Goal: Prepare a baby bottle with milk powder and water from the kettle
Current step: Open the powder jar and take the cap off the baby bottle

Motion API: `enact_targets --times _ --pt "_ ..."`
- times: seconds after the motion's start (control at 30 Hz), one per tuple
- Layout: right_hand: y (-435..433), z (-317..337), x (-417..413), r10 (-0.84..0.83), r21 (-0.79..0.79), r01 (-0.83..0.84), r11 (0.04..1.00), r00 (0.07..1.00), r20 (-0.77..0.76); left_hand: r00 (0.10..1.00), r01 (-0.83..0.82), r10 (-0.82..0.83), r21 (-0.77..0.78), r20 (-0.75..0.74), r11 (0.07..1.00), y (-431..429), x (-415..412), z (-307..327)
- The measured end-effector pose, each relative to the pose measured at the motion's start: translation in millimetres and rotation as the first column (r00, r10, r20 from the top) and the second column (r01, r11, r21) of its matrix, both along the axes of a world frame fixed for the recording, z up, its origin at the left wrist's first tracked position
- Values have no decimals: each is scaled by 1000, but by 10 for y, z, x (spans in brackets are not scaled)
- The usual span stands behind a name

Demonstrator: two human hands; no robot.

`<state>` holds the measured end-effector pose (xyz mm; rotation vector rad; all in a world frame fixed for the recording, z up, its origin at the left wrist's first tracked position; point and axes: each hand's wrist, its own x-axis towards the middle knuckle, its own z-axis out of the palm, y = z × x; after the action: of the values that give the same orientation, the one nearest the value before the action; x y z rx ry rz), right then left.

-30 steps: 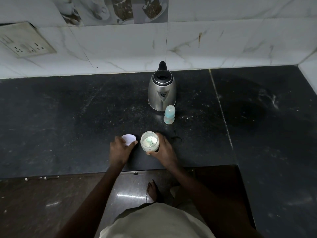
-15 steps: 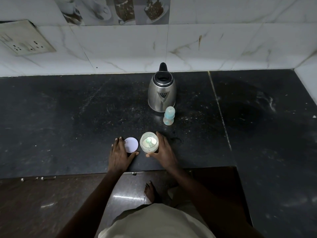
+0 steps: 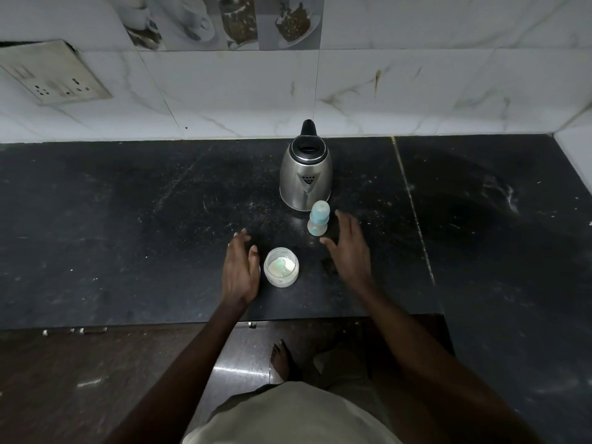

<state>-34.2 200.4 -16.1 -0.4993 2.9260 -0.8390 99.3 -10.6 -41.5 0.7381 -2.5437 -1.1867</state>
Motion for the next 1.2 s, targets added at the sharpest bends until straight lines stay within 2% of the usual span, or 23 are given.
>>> enact_targets --times 0.1,0.23,0.5,0.8,1.0,1.2 --pt "-96 104 -285 -17 -28 20 999 996 90 998 40 -40 -2 -54 999 140 -161 71" --pt "-250 153 -473 84 -11 -83 996 979 185 988 115 -117 -29 -101 993 331 -327 156" --pt "-298 146 -524 119 0 -122 993 973 196 966 241 -249 -121 -61 963 621 -598 270" --pt "27 36 -184 90 41 -101 994 974 208 954 299 -299 36 -15 954 1103 -653 210" --pt "199 5 72 110 85 -124 989 982 156 939 335 -338 52 63 941 1322 -573 97" --pt "265 21 191 53 111 -68 992 990 131 952 294 -303 123 54 948 1375 -586 74"
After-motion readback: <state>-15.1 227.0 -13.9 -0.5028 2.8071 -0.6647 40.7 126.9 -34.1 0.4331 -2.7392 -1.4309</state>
